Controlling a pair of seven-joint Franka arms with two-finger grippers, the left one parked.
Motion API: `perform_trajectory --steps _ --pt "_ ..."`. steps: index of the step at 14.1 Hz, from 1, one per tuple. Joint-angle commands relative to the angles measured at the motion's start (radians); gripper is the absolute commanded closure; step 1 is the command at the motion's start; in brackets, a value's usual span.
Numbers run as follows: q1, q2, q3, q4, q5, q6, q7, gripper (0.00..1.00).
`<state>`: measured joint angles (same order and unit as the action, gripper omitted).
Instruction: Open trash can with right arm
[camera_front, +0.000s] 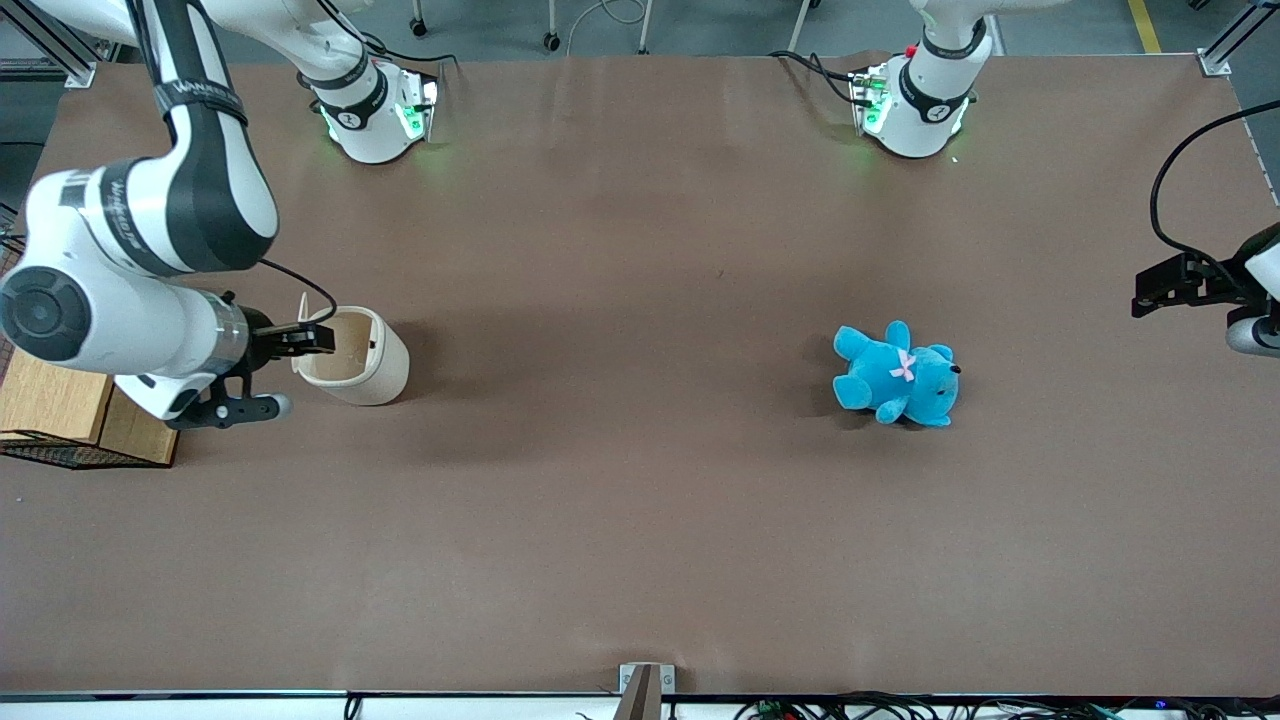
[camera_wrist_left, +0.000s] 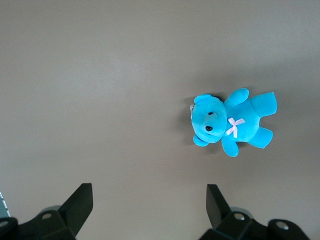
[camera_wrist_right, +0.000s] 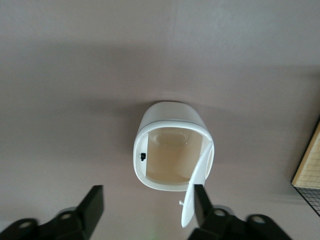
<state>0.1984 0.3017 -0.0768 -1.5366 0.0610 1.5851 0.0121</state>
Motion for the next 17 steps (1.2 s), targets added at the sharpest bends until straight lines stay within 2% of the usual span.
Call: perform_trajectory --steps 1,5,7,12,14,15,17 --pt "-0.026 -0.001 0.002 0.096 -0.003 -0.051 0.011 0.00" --pt "-0.103 -0.058 0.005 0.181 0.006 -0.076 0.019 0.00" --pt "-0.125 -0.098 0.003 0.184 0.000 -0.076 0.086 0.00" --pt "-0.211 -0.145 0.006 0.239 -0.004 -0.062 0.016 0.00" --pt "-0.209 -0.145 0.011 0.239 -0.027 -0.060 -0.004 0.00" --pt "-0.208 -0.145 0.021 0.234 -0.070 -0.054 -0.006 0.00" --pt "-0.229 -0.160 0.067 0.228 -0.096 -0.033 -0.011 0.00"
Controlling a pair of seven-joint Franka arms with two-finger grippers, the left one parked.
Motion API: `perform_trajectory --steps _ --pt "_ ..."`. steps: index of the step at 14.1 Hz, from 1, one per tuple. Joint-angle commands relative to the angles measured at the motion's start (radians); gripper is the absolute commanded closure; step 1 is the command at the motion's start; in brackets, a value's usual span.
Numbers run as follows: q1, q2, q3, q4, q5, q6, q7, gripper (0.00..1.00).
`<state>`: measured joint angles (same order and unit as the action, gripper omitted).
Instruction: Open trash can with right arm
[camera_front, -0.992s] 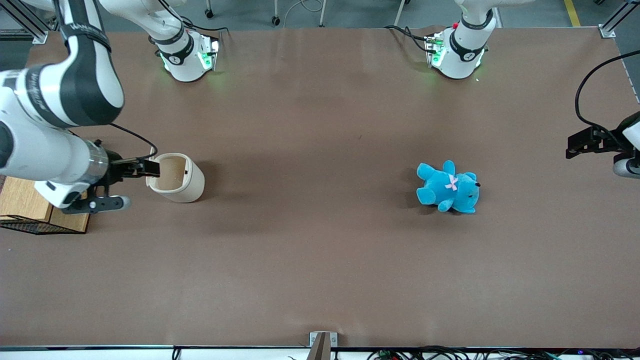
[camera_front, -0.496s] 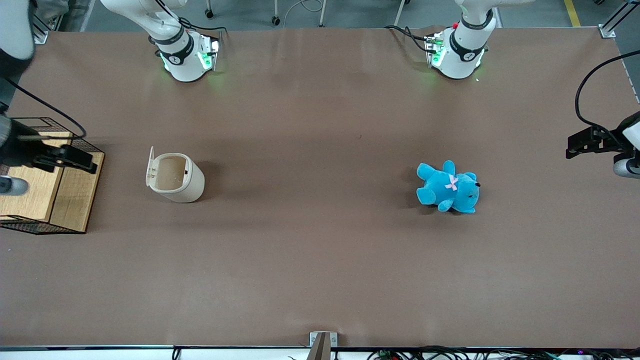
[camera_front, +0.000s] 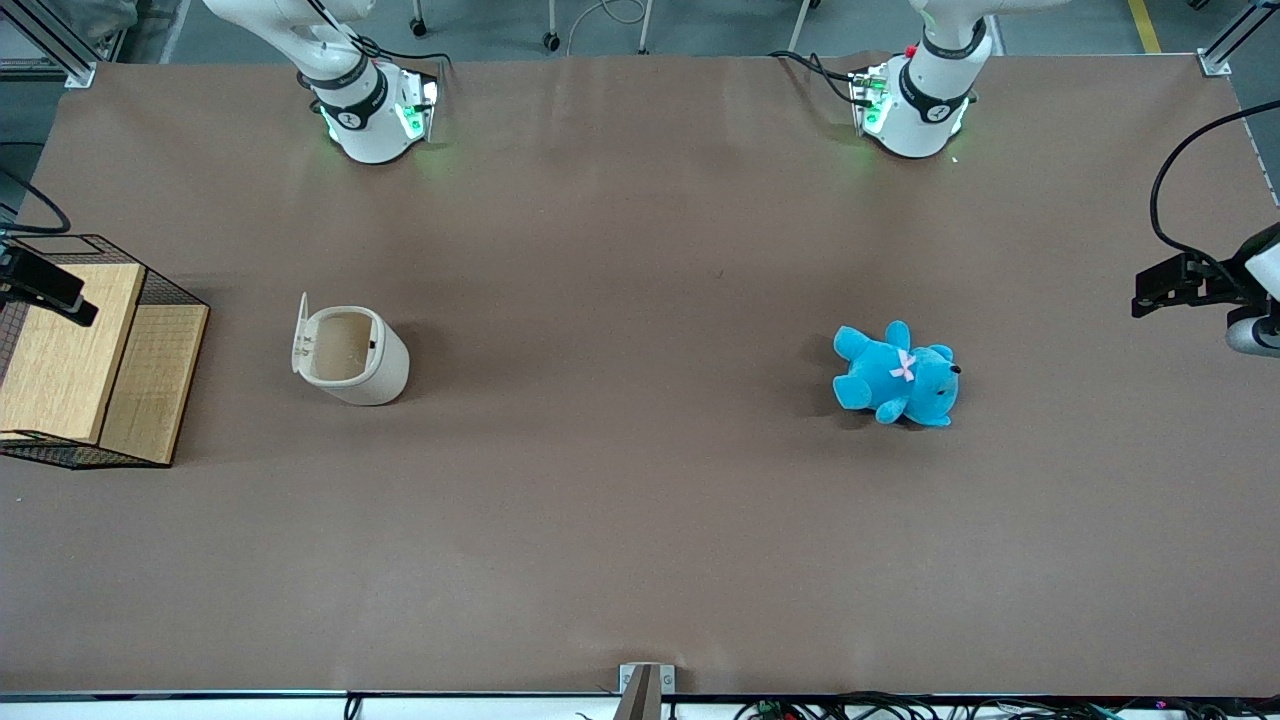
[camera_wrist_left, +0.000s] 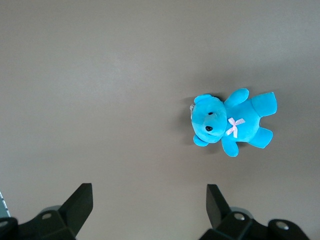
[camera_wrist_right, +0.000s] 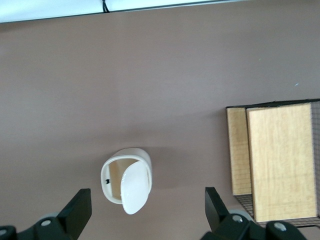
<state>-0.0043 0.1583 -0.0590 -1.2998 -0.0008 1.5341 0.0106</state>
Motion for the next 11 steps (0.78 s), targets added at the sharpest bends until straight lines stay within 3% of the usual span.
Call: perform_trajectory --steps 1,4,8,11 --pt "-0.028 -0.026 0.051 -0.021 -0.030 0.020 -0.009 0.00" --pt "-0.029 -0.039 0.050 -0.036 -0.022 0.012 -0.006 0.00" --pt "-0.028 -0.131 0.050 -0.209 -0.022 0.113 -0.009 0.00" --pt "-0.029 -0.128 0.048 -0.208 -0.024 0.107 -0.006 0.00"
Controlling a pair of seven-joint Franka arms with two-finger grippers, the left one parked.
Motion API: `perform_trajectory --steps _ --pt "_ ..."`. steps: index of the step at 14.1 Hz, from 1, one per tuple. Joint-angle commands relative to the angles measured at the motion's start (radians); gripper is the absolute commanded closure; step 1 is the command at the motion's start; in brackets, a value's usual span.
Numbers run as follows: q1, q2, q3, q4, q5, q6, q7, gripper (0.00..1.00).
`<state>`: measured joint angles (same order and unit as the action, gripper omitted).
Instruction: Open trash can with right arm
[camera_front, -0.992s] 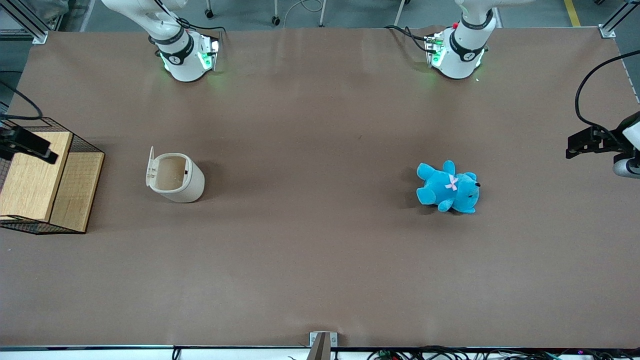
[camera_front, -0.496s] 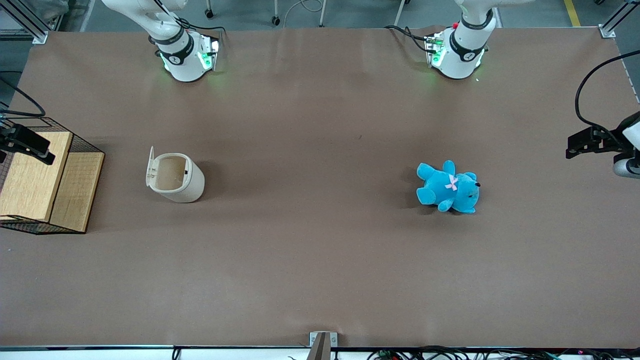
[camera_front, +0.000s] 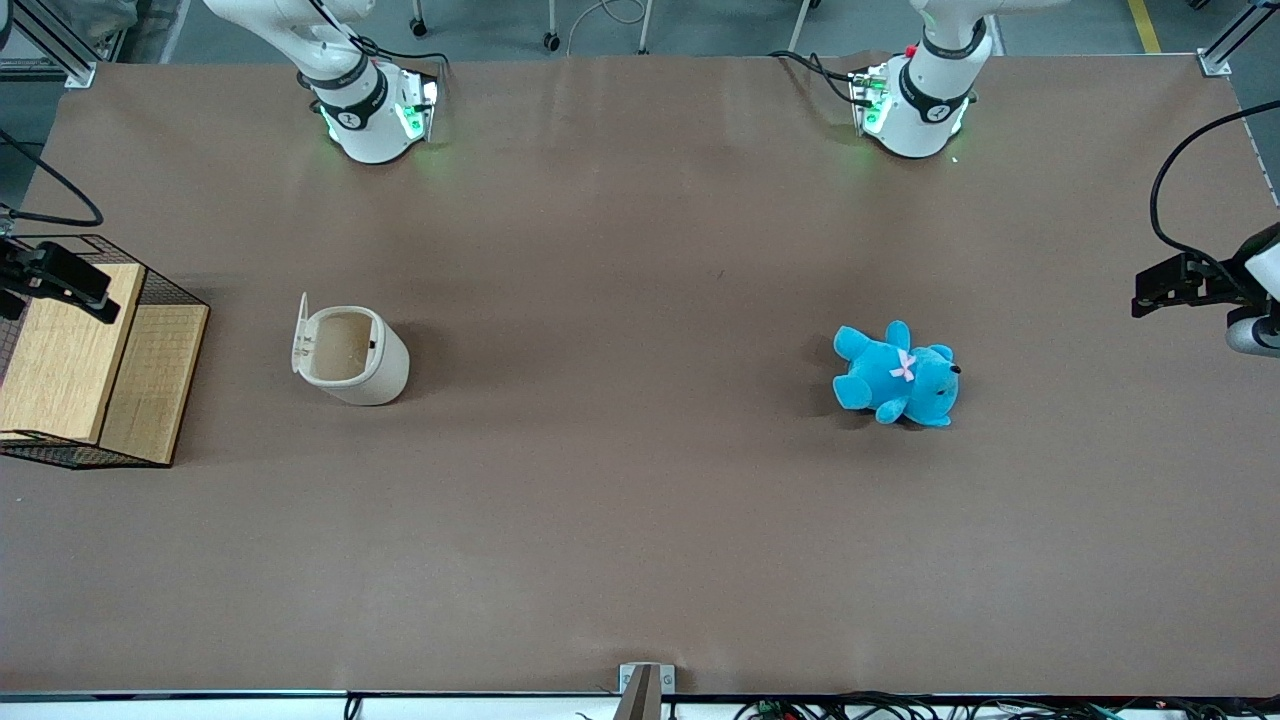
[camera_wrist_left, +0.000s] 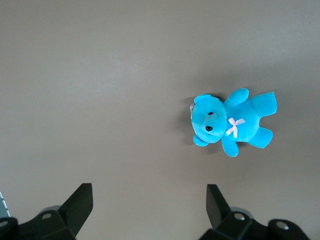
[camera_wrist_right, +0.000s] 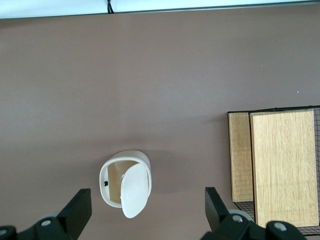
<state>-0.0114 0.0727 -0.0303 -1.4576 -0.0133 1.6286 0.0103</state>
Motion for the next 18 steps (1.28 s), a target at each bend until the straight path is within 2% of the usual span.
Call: perform_trajectory --steps 1,18 --pt "-0.022 -0.042 0.020 -0.047 -0.011 0.002 -0.004 0.00" --pt "-0.018 -0.042 0.023 -0.030 -0.022 -0.029 -0.006 0.00"
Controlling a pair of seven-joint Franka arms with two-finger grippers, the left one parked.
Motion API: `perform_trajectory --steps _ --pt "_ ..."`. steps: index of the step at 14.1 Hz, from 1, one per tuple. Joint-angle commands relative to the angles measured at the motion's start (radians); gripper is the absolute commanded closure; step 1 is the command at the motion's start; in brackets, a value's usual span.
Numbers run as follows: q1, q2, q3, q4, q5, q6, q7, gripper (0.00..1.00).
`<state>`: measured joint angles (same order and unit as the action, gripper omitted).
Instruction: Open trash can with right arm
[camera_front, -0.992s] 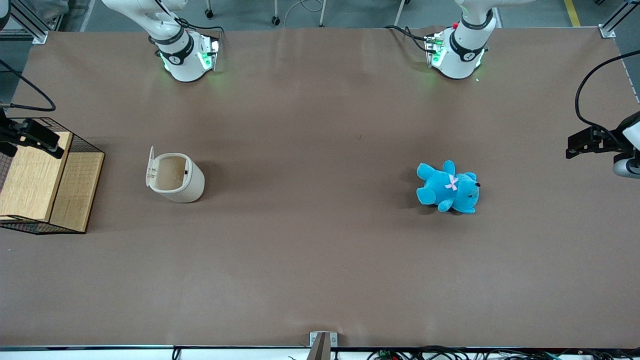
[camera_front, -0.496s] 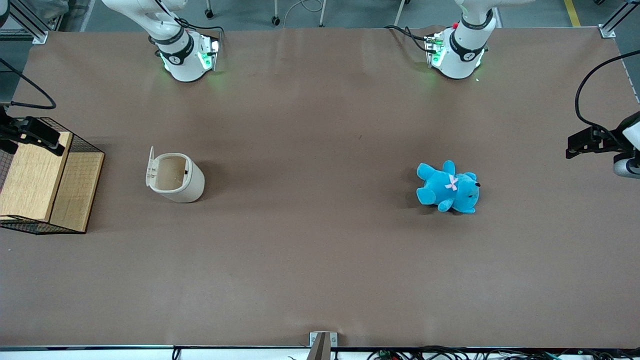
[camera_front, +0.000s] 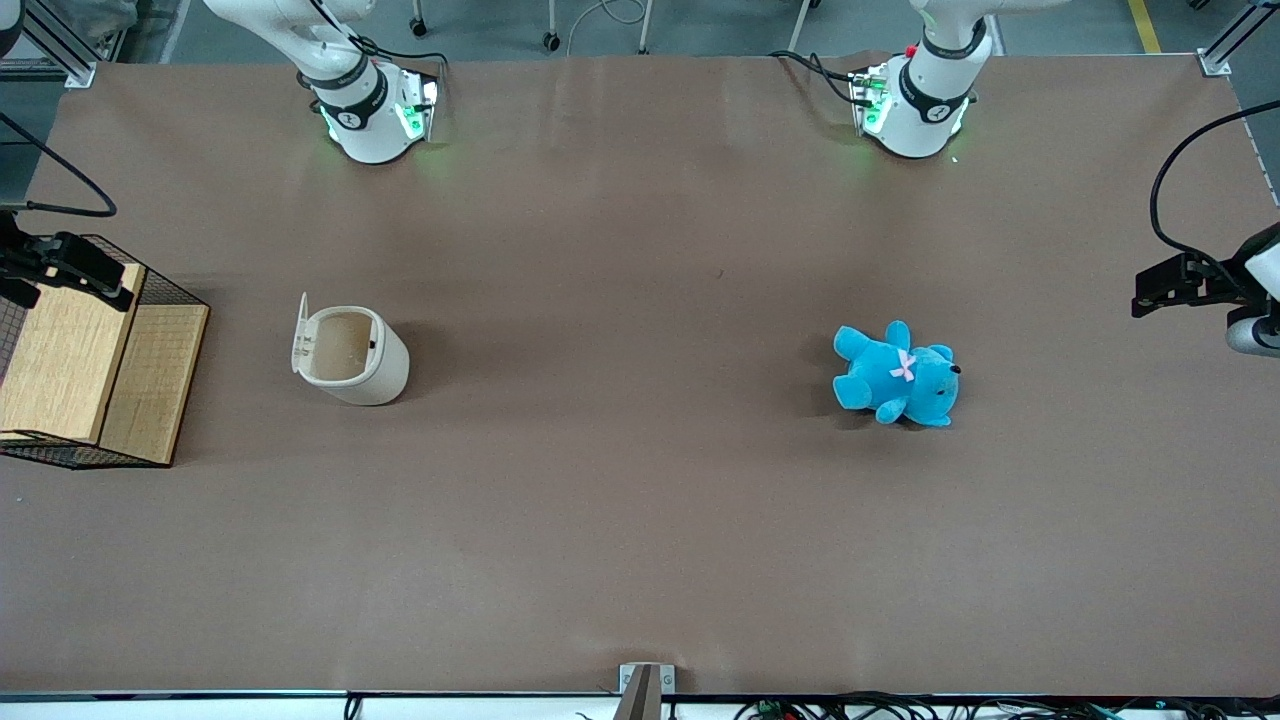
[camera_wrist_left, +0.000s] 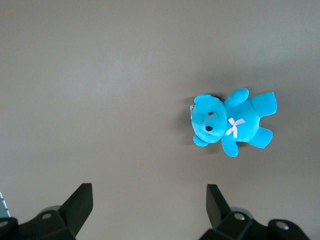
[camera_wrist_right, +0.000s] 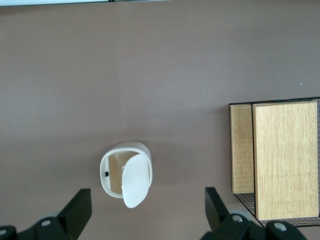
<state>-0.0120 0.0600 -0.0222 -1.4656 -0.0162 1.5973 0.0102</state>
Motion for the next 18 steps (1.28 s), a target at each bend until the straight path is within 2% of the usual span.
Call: perform_trajectory --steps 1,18 --pt "-0.017 -0.029 0.015 -0.022 -0.019 0.003 -0.006 0.00" --pt "-0.034 -0.031 0.008 -0.021 -0.008 0.006 0.005 0.00"
